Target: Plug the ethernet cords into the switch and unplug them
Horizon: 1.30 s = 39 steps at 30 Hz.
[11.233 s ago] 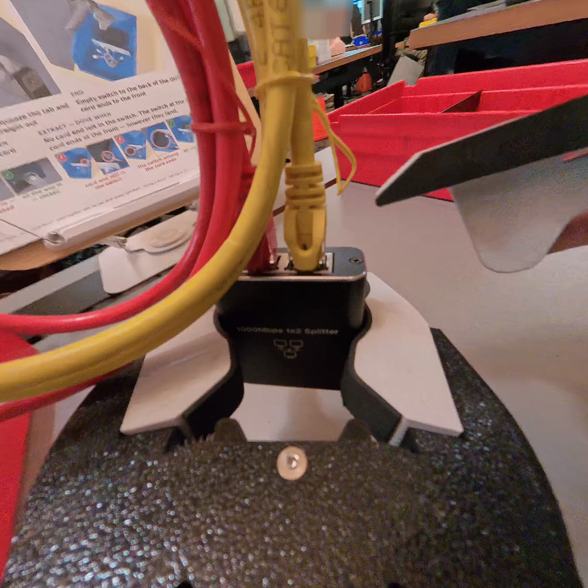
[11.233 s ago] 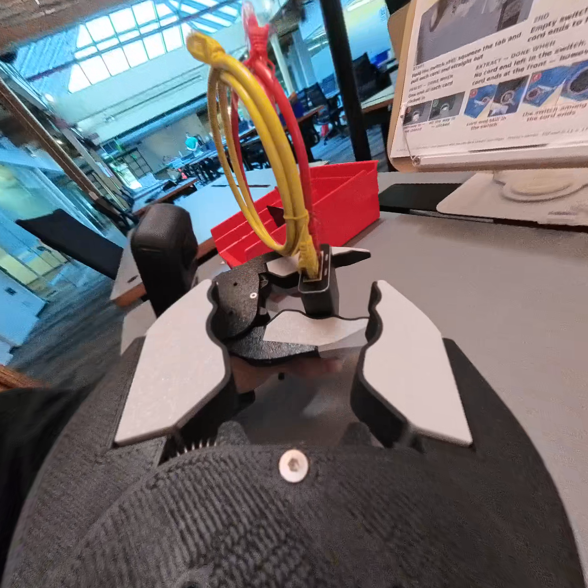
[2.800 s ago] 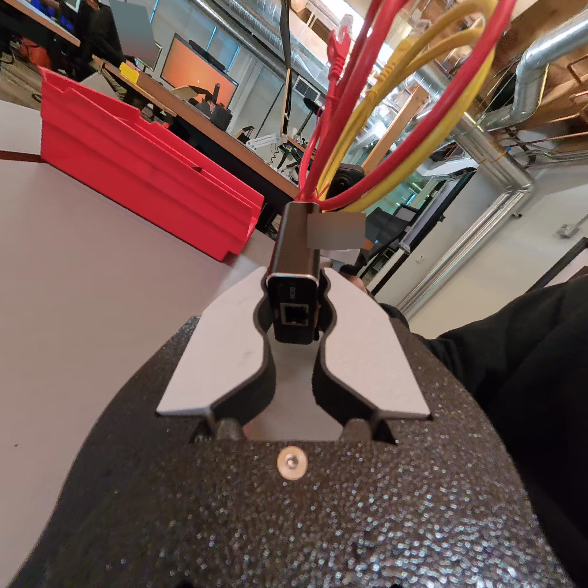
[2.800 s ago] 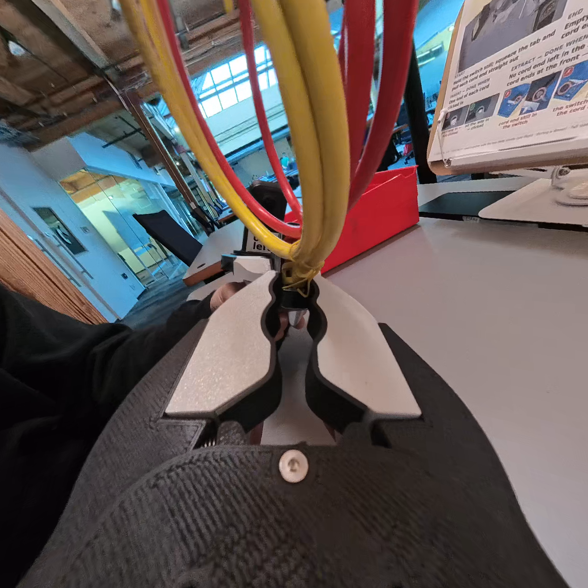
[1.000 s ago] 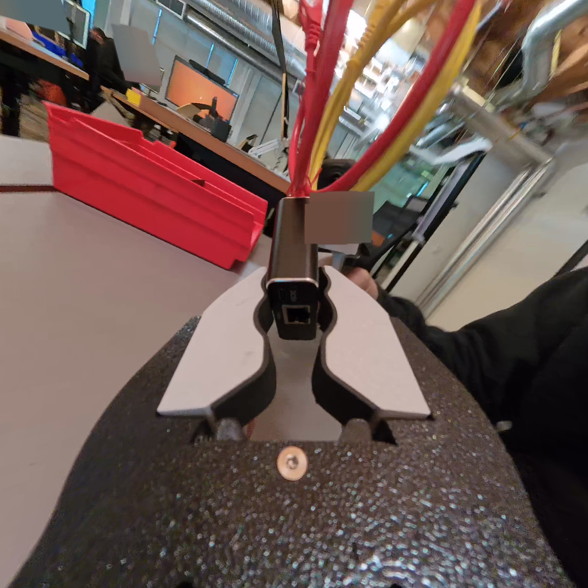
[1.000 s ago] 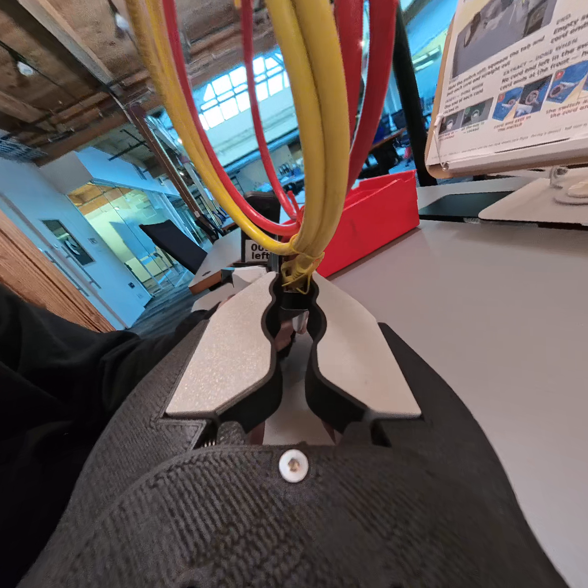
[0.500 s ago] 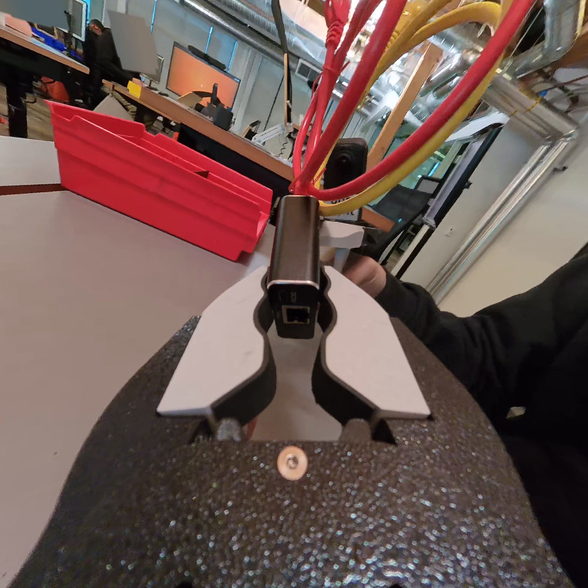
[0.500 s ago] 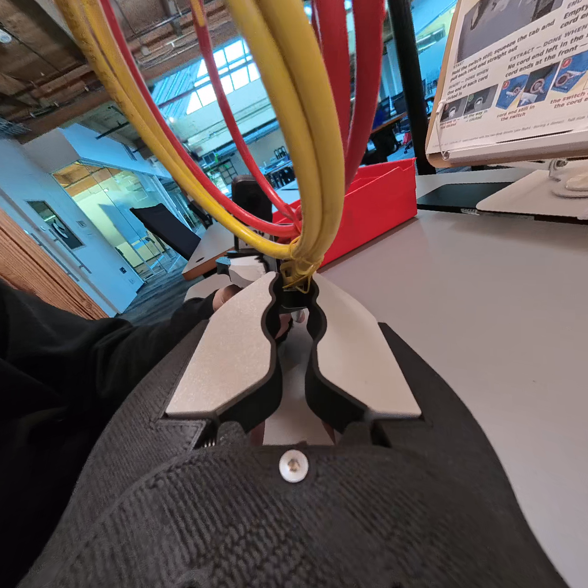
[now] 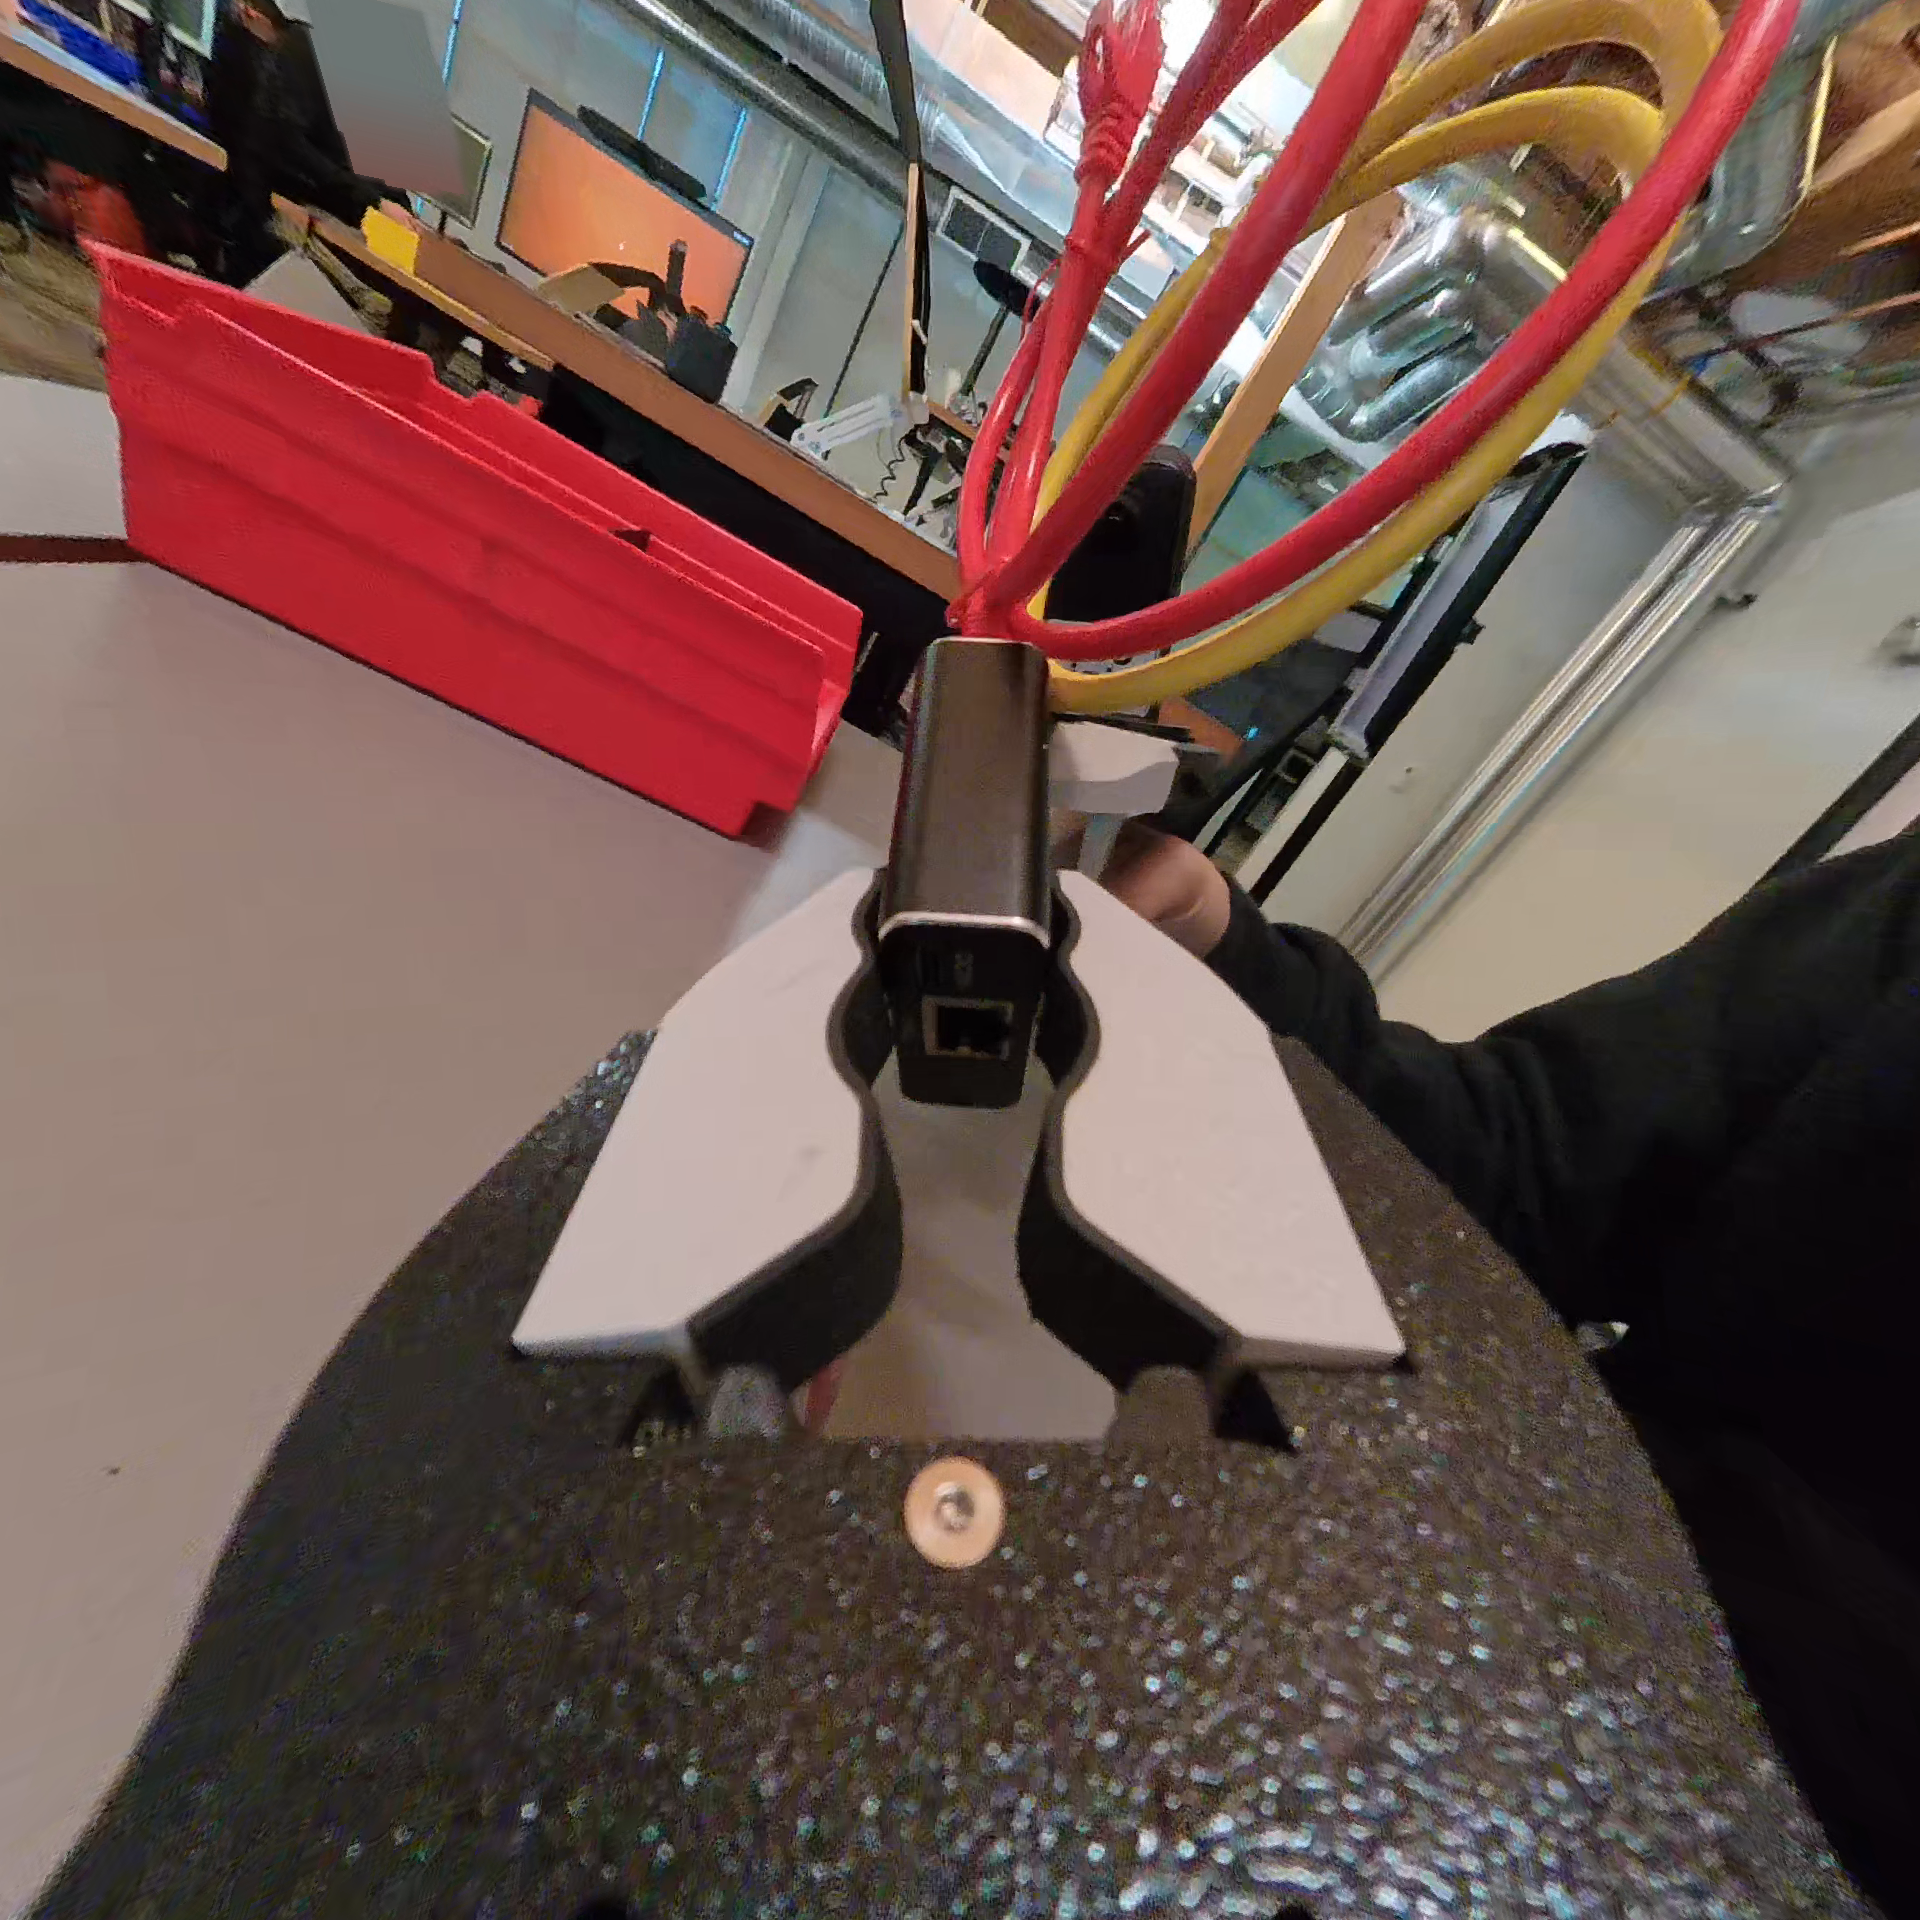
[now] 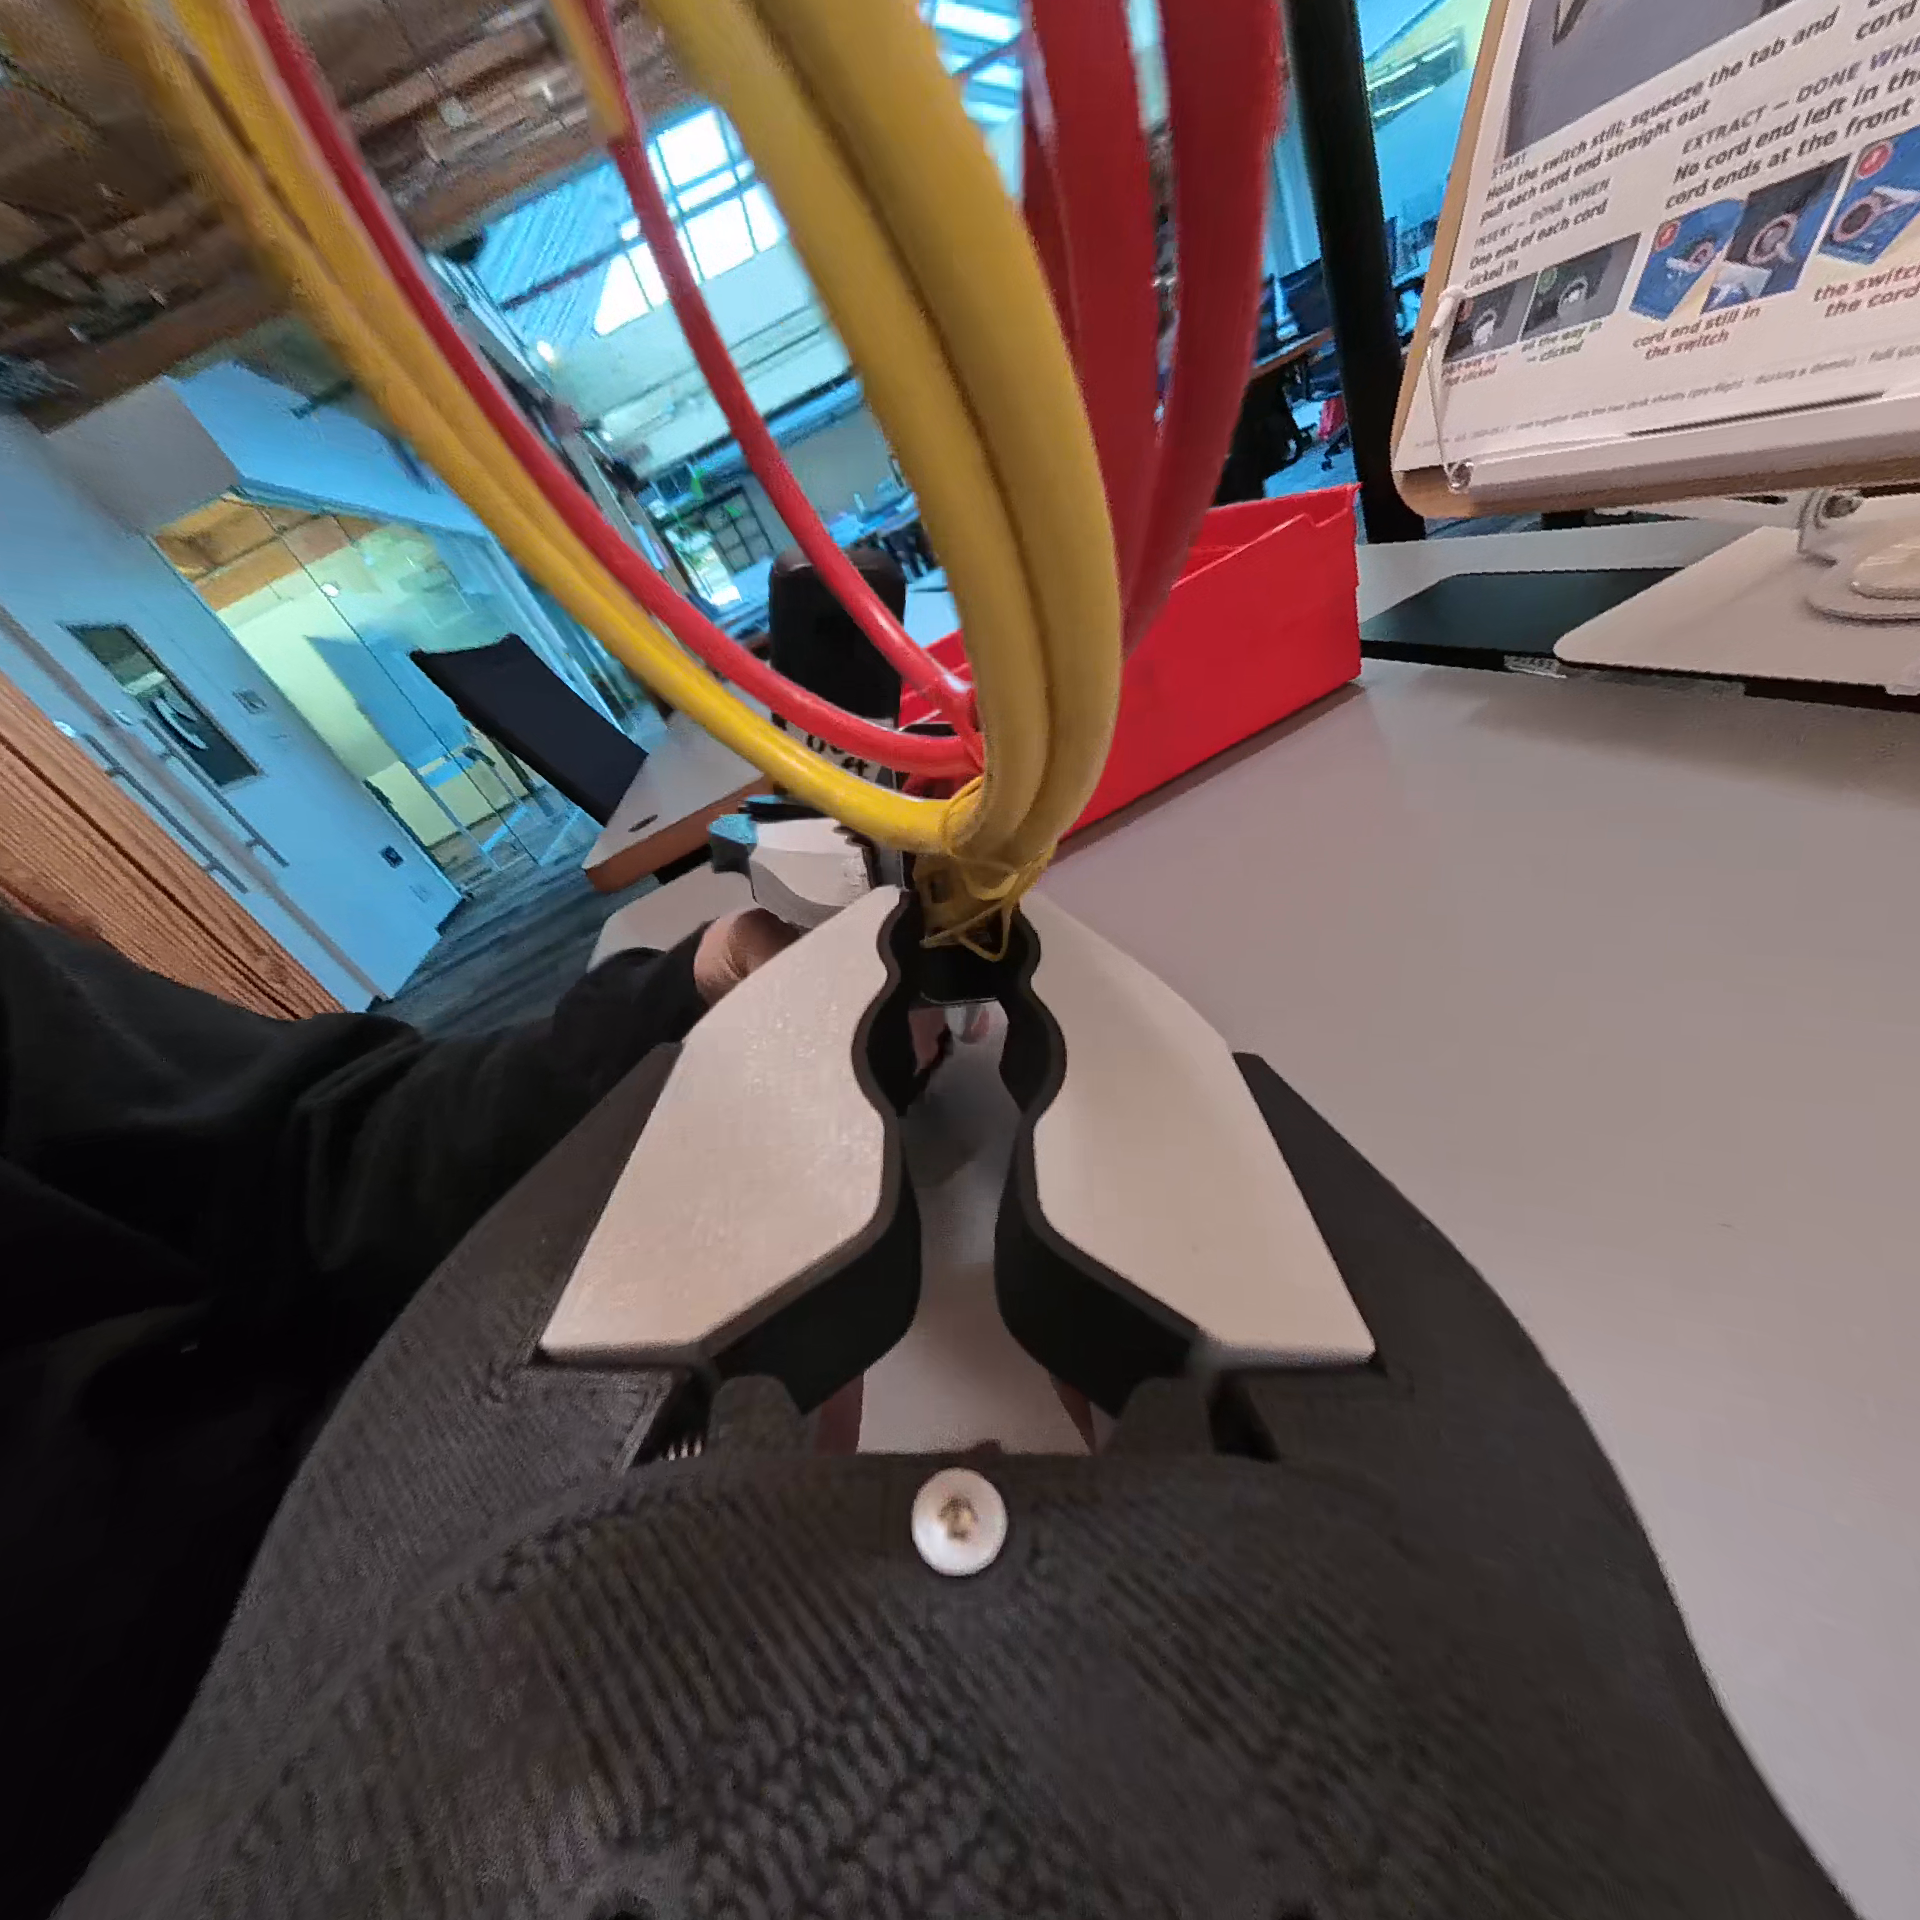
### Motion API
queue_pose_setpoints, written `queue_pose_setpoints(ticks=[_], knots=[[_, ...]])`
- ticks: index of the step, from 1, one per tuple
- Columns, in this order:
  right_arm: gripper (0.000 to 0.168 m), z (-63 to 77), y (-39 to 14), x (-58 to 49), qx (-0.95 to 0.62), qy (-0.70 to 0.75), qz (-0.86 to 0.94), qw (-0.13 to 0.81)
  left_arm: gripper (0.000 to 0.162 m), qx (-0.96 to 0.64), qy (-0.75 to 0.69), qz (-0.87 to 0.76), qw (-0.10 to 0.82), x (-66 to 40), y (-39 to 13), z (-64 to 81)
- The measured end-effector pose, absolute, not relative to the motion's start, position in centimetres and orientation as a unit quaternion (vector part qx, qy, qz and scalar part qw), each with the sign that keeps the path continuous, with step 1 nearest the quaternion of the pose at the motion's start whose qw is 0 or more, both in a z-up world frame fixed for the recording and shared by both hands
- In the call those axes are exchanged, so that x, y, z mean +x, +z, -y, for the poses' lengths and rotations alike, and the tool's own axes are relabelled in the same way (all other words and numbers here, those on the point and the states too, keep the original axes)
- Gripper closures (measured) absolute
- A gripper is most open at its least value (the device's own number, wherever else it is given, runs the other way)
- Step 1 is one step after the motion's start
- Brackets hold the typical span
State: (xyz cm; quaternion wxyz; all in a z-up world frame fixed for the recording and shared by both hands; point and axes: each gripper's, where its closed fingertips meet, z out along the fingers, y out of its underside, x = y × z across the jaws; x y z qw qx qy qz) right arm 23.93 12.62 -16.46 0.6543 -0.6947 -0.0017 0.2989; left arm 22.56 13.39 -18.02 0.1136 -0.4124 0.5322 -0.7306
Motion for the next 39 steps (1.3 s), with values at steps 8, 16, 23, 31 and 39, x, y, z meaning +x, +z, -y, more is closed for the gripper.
queue_pose_setpoints(ticks=[8, 16, 23, 31, 39], knots=[[0.154, -12.9, -15.3, 23.5, -0.666, 0.325, -0.002, 0.672, 0.136, -0.400, -0.777, -0.477, 0.096, 22.4, -16.7, -13.8], [0.120, -14.0, -15.4, 22.1, -0.694, 0.257, 0.025, 0.671, 0.137, -0.394, -0.840, -0.361, 0.098, 21.7, -13.7, -16.9], [0.129, -13.8, -13.9, 23.6, -0.635, 0.317, -0.044, 0.703, 0.137, -0.390, -0.813, -0.412, 0.134, 21.9, -14.2, -16.0], [0.144, -12.4, -11.9, 23.2, -0.591, 0.381, -0.031, 0.710, 0.129, -0.367, -0.802, -0.454, 0.123, 21.7, -14.3, -14.0], [0.147, -12.0, -11.4, 25.2, -0.537, 0.449, -0.109, 0.706, 0.079, -0.358, -0.685, -0.549, 0.319, 23.0, -14.7, -13.4]])
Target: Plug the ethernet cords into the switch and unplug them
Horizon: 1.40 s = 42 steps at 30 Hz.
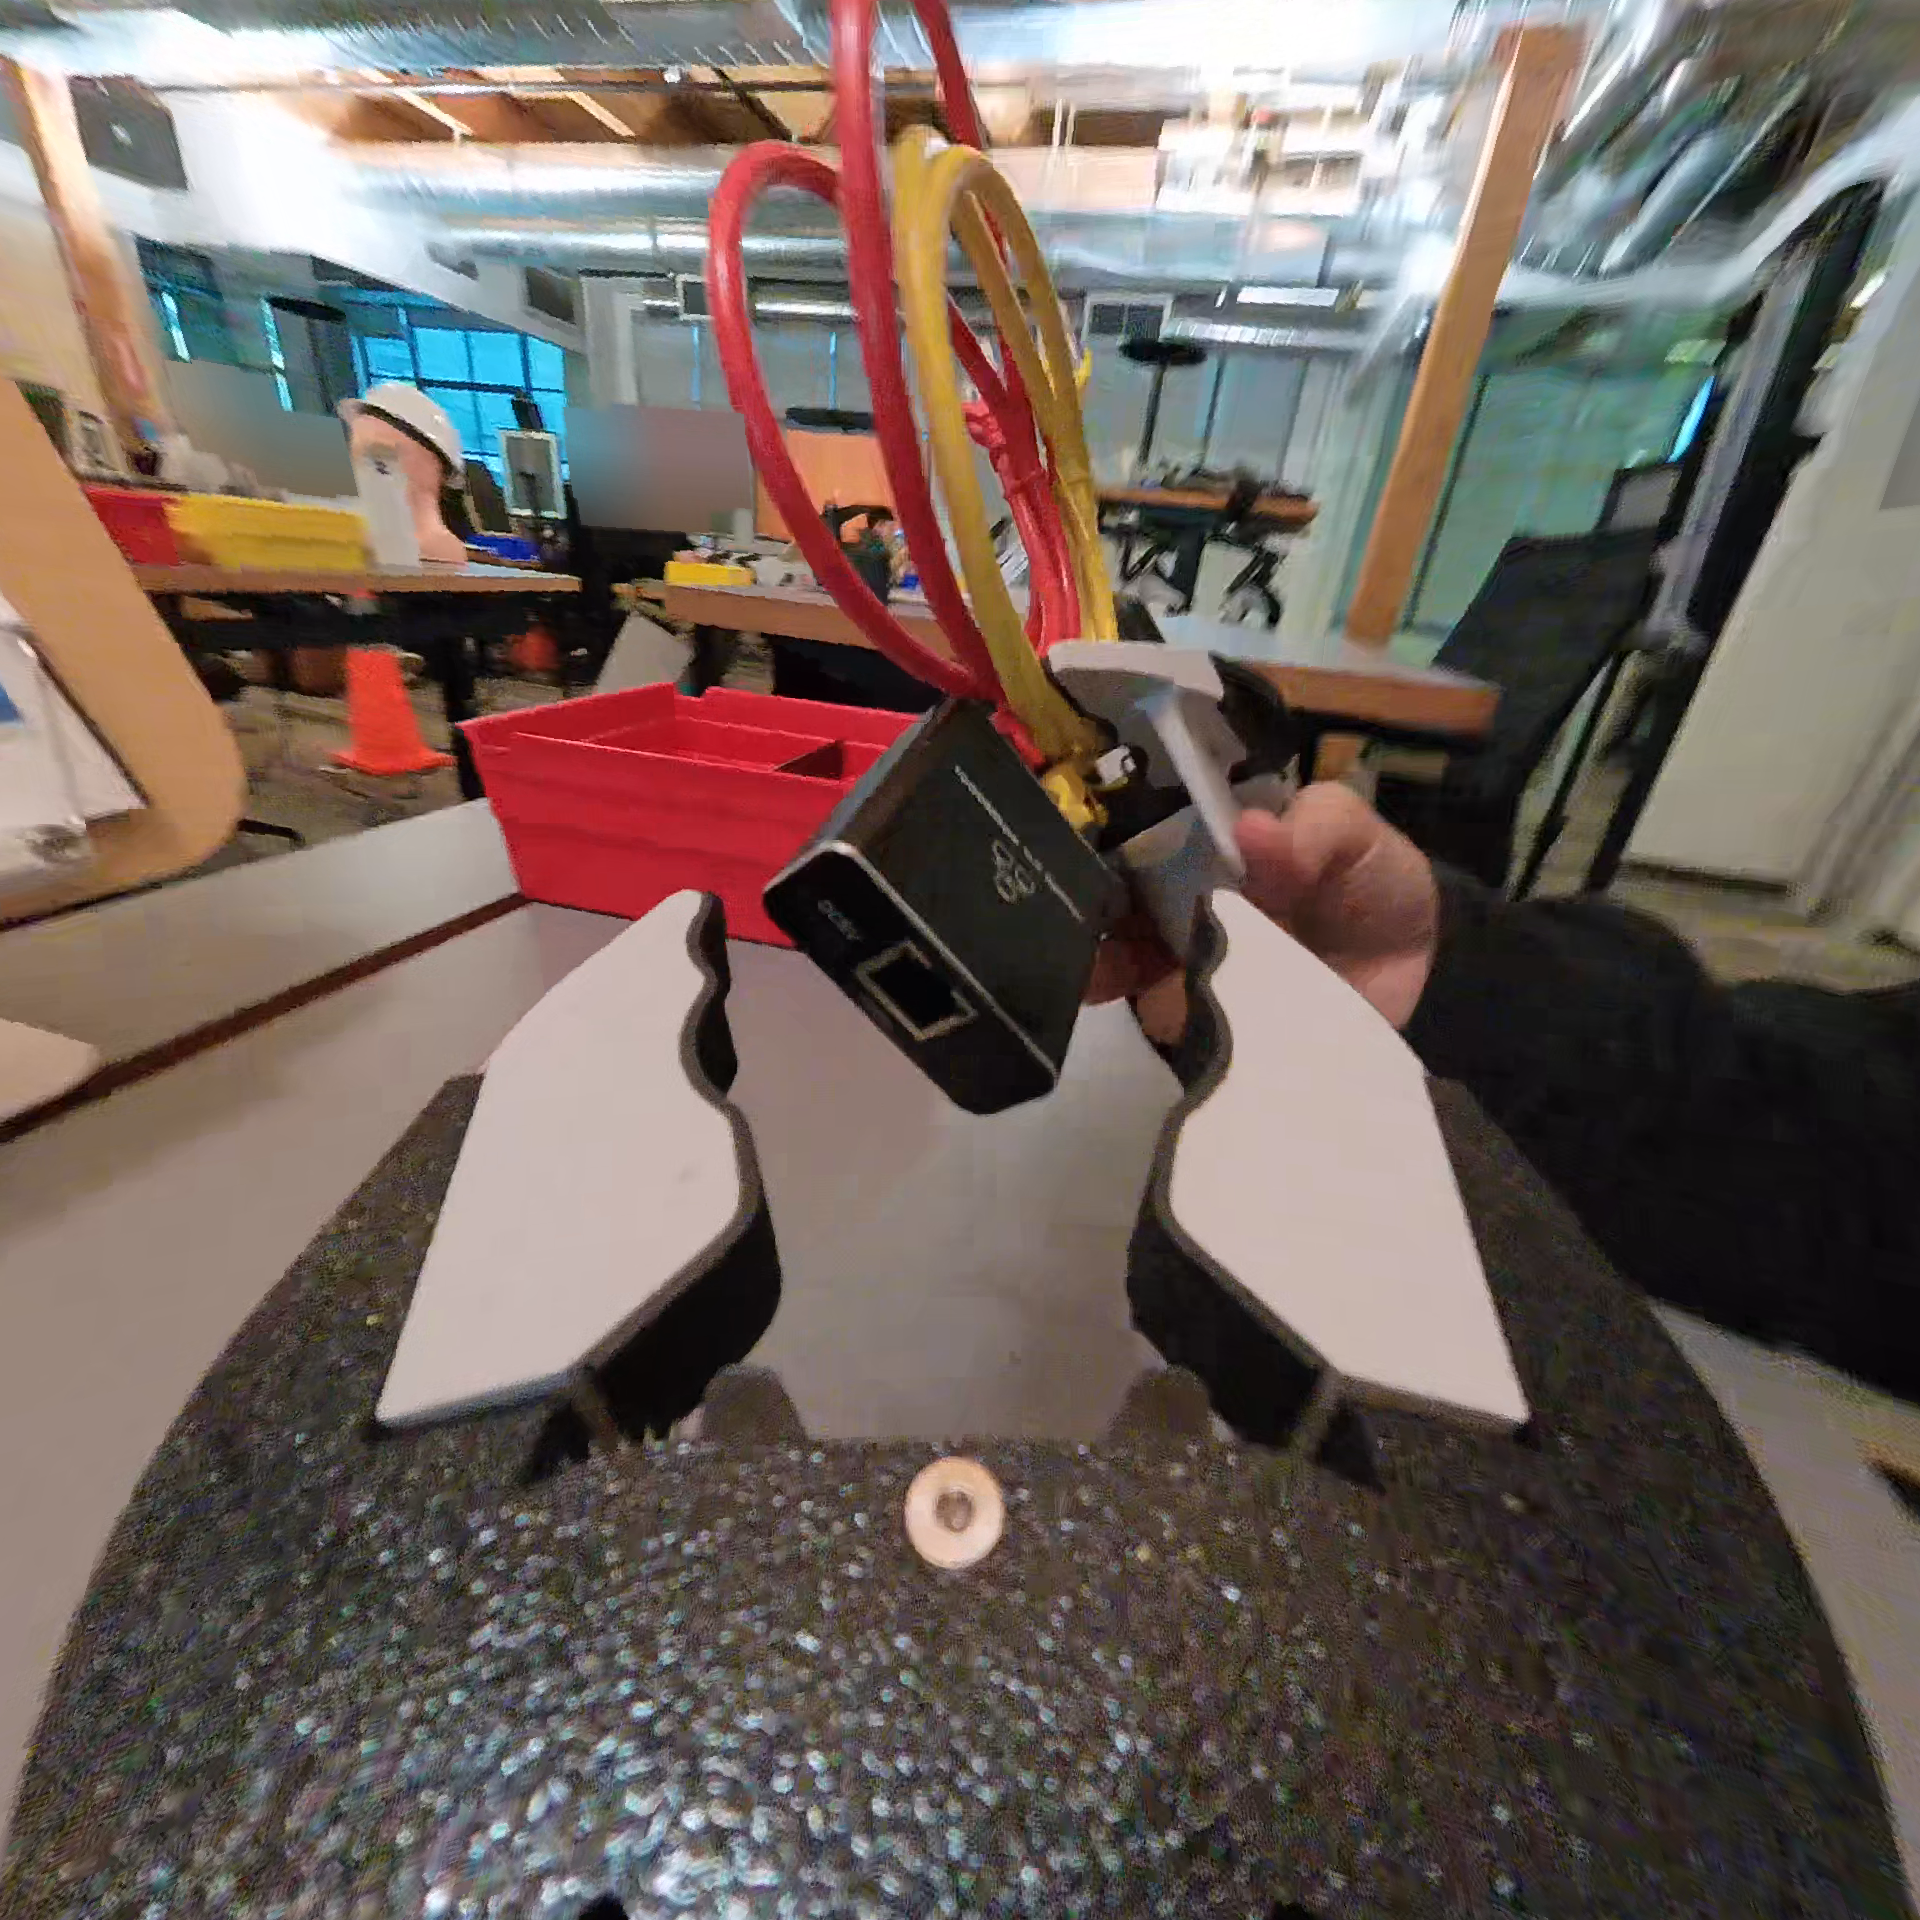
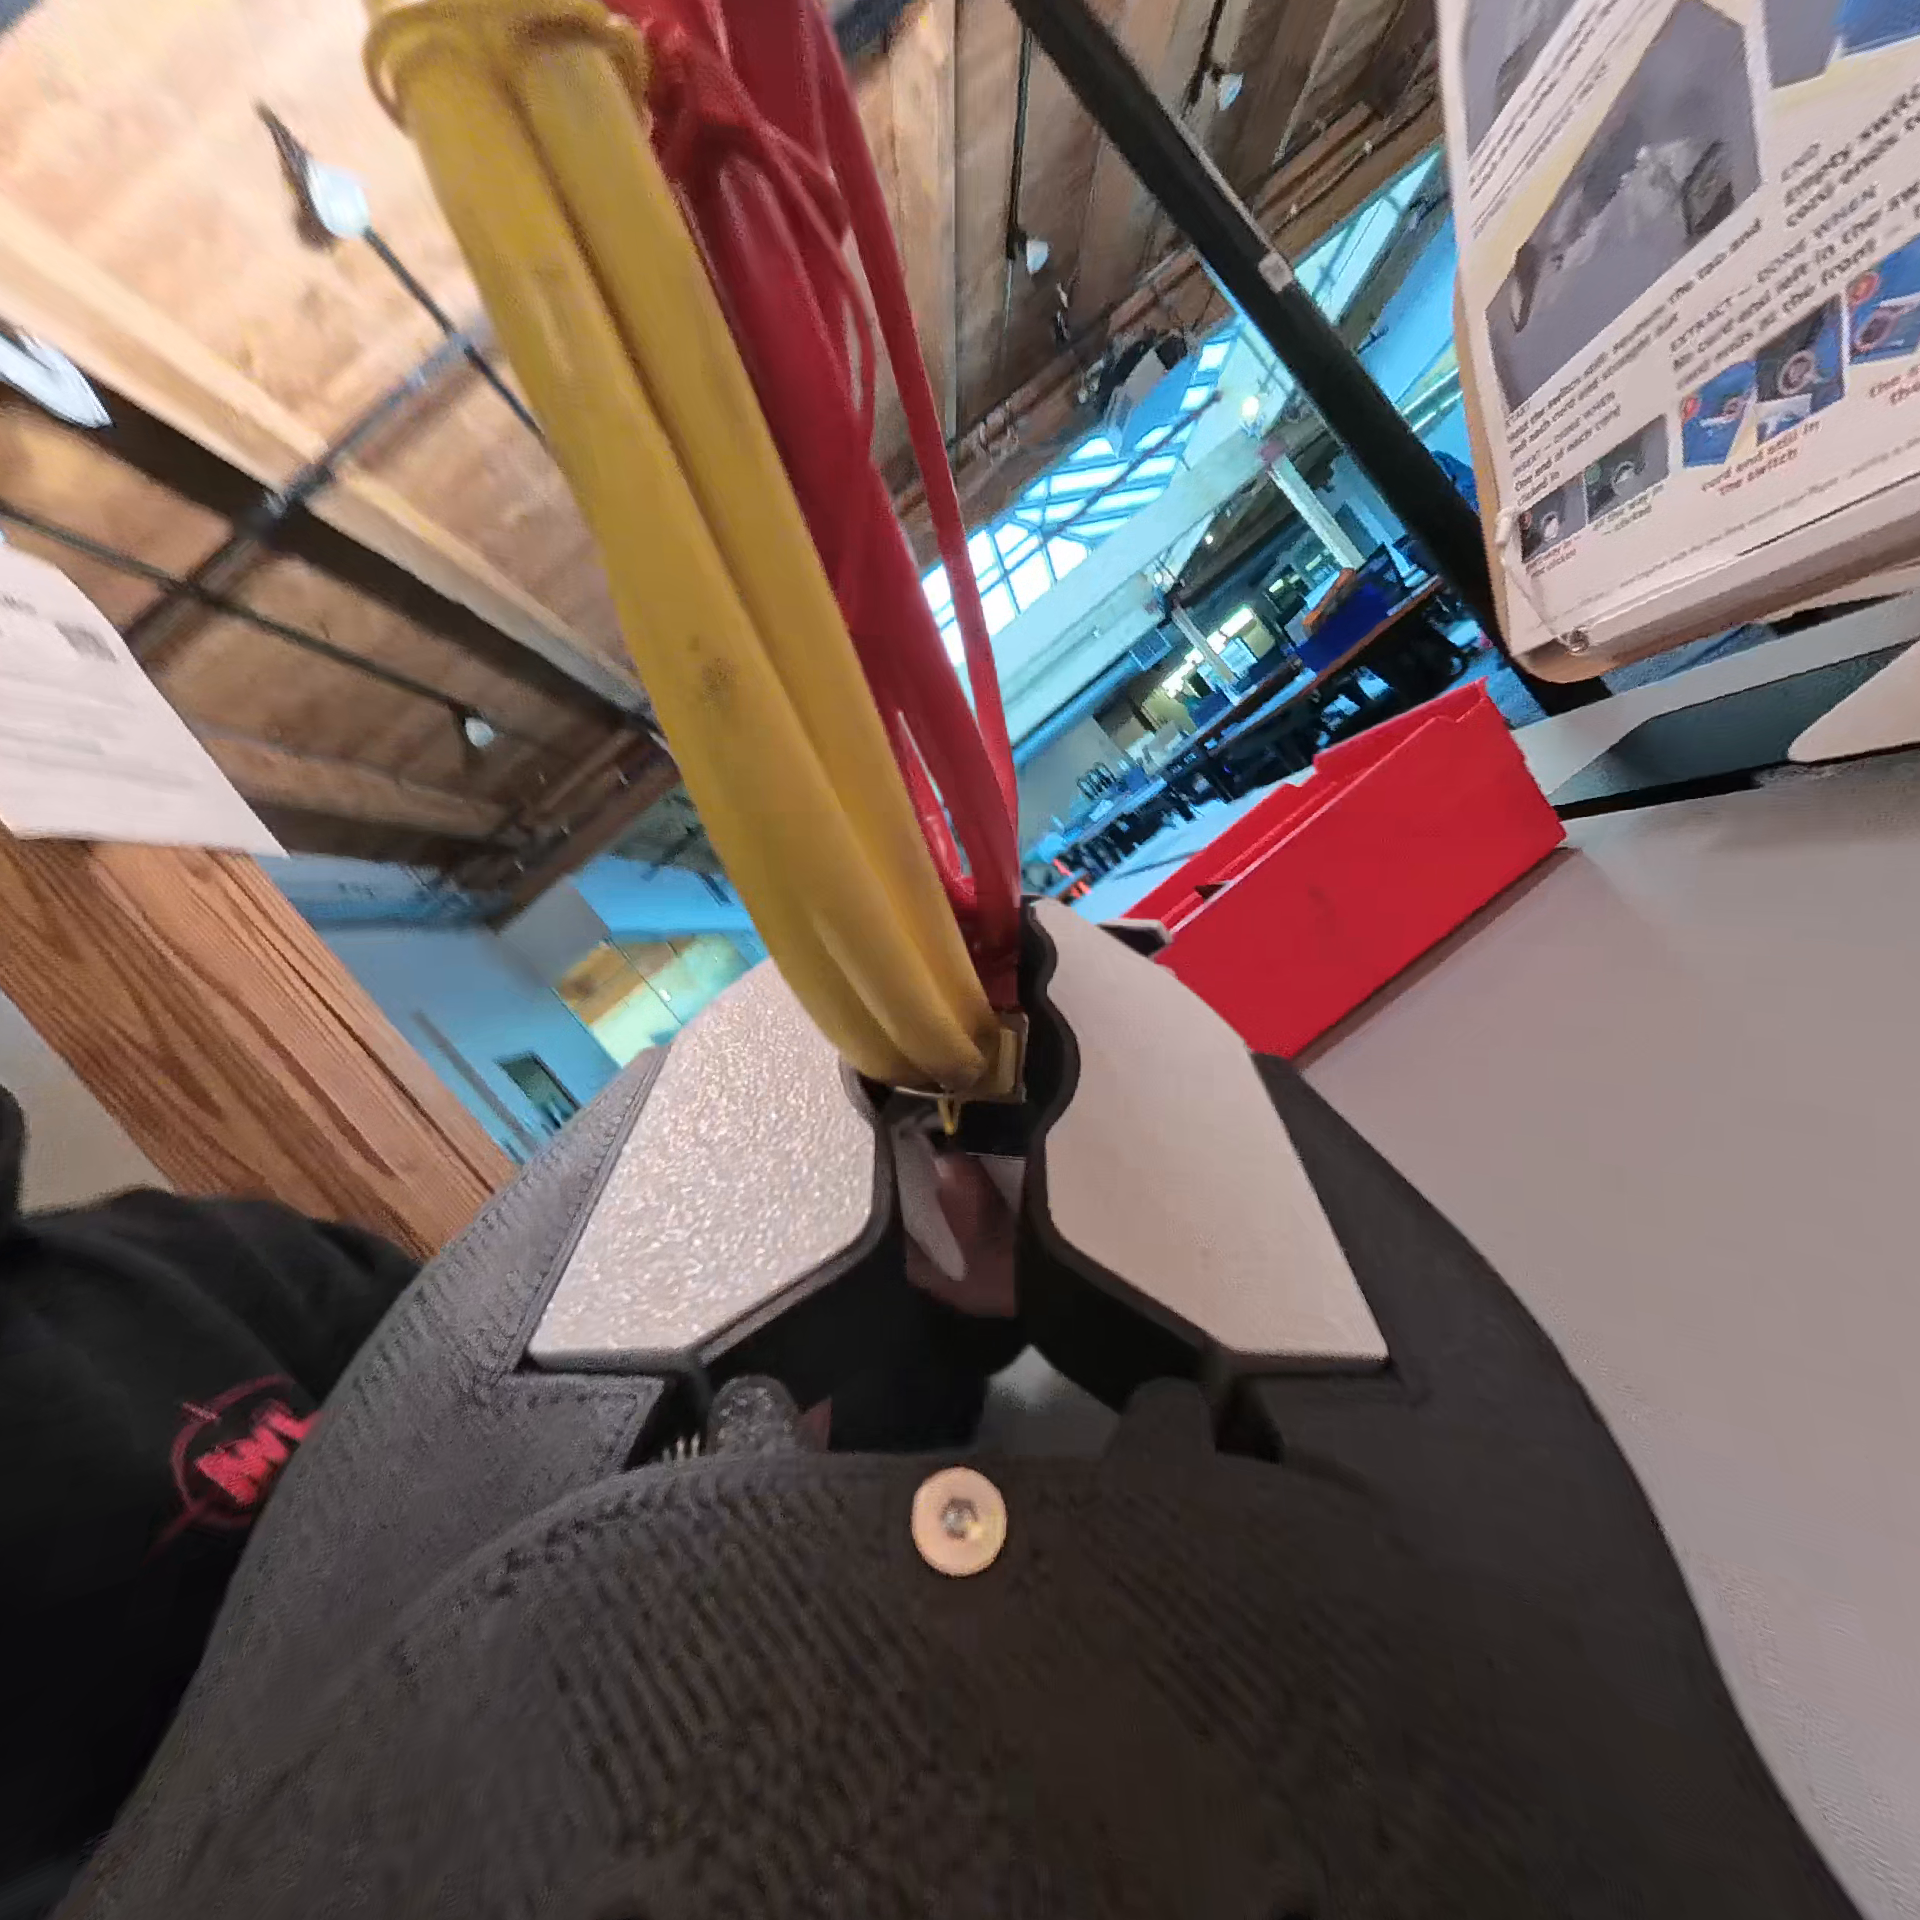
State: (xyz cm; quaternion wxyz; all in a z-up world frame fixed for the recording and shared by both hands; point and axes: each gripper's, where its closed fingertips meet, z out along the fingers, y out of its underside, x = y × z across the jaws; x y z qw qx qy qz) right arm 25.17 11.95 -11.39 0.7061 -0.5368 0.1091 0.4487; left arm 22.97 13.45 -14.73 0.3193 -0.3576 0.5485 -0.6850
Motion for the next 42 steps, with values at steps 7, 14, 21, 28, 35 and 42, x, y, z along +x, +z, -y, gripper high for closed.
queue_pose_setpoints(ticks=[7, 14, 21, 28, 35, 42], knots=[[0.148, -11.5, -10.3, 27.7, -0.439, 0.463, -0.209, 0.742, 0.083, -0.353, -0.556, -0.620, 0.426, 24.0, -16.7, -12.9], [0.147, -11.6, -9.0, 26.1, -0.357, 0.476, -0.195, 0.780, 0.102, -0.333, -0.758, -0.488, 0.278, 21.9, -12.7, -12.4], [0.144, -13.5, -10.1, 22.3, -0.415, 0.449, -0.121, 0.782, 0.133, -0.332, -0.822, -0.398, 0.235, 21.2, -11.3, -14.2], [0.122, -13.9, -12.8, 20.9, -0.591, 0.415, -0.026, 0.691, 0.137, -0.356, -0.822, -0.380, 0.229, 19.8, -9.4, -16.6], [0.107, -8.9, -18.9, 26.4, -0.797, 0.285, -0.028, 0.532, 0.137, -0.340, -0.774, -0.462, 0.268, 17.3, -6.1, -19.3], [0.108, -6.1, -4.0, 30.6, -0.635, 0.159, -0.012, 0.756, 0.137, -0.340, -0.691, -0.600, 0.216, 18.2, -4.6, -19.2]])
